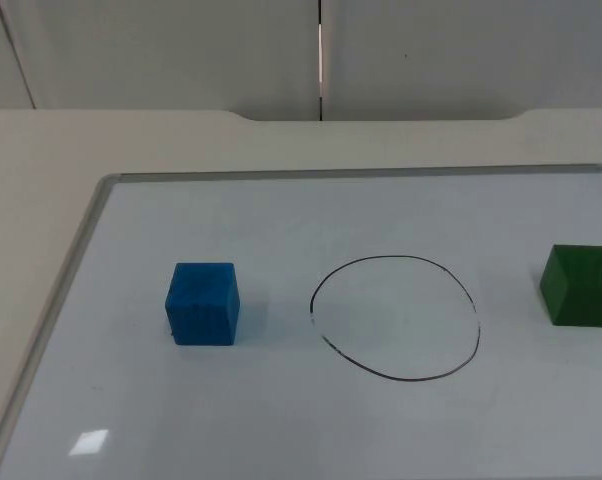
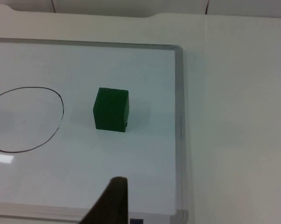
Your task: Push the two cubes into the marked area.
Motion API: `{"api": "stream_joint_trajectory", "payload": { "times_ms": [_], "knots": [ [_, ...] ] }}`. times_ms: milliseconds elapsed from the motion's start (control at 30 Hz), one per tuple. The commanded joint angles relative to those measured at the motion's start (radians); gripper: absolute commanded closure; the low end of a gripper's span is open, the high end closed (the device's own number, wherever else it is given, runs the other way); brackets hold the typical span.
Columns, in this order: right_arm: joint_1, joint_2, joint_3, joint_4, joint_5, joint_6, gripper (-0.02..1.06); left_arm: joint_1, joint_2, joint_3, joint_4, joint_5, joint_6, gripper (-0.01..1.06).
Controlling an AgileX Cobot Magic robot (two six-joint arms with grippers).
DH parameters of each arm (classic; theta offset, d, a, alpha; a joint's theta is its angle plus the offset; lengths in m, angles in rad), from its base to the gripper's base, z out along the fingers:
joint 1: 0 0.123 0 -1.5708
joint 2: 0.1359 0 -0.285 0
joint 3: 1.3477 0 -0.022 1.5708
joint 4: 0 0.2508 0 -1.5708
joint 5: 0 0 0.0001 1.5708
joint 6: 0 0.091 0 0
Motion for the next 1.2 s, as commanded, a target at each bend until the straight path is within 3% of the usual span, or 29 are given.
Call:
{"api": "stream_joint_trajectory", "payload": {
  "times_ms": [0, 133, 233, 267, 300, 400, 767, 900, 967, 1167],
  "knots": [
    [0.003, -0.004, 0.002, 0.003, -0.005, 0.004, -0.01, 0.004, 0.041, -0.005, -0.050, -0.030, 0.038, 0.25],
    [0.003, -0.004, 0.002, 0.003, -0.005, 0.004, -0.01, 0.004, 0.113, -0.005, -0.085, -0.037, 0.074, 0.29],
    [0.003, -0.004, 0.002, 0.003, -0.005, 0.004, -0.01, 0.004, 0.197, -0.005, -0.149, -0.037, 0.146, 0.50],
    [0.003, -0.004, 0.002, 0.003, -0.005, 0.004, -0.01, 0.004, 0.242, -0.005, -0.201, -0.037, 0.236, 0.64],
    [0.003, -0.004, 0.002, 0.003, -0.005, 0.004, -0.01, 0.004, 0.242, -0.005, -0.201, -0.037, 0.236, 0.64],
    [0.003, -0.004, 0.002, 0.003, -0.005, 0.004, -0.01, 0.004, 0.323, -0.005, -0.318, -0.075, 0.351, 0.80],
    [0.003, -0.004, 0.002, 0.003, -0.005, 0.004, -0.01, 0.004, 0.545, -0.005, -0.510, -0.133, 0.514, 0.81],
    [0.003, -0.004, 0.002, 0.003, -0.005, 0.004, -0.01, 0.004, 0.609, -0.005, -0.592, -0.148, 0.547, 0.91],
    [0.003, -0.004, 0.002, 0.003, -0.005, 0.004, -0.01, 0.004, 0.639, -0.005, -0.634, -0.157, 0.584, 1.05],
    [0.003, -0.004, 0.002, 0.003, -0.005, 0.004, -0.01, 0.004, 0.698, -0.005, -0.717, -0.198, 0.658, 1.05]
  ]
}}
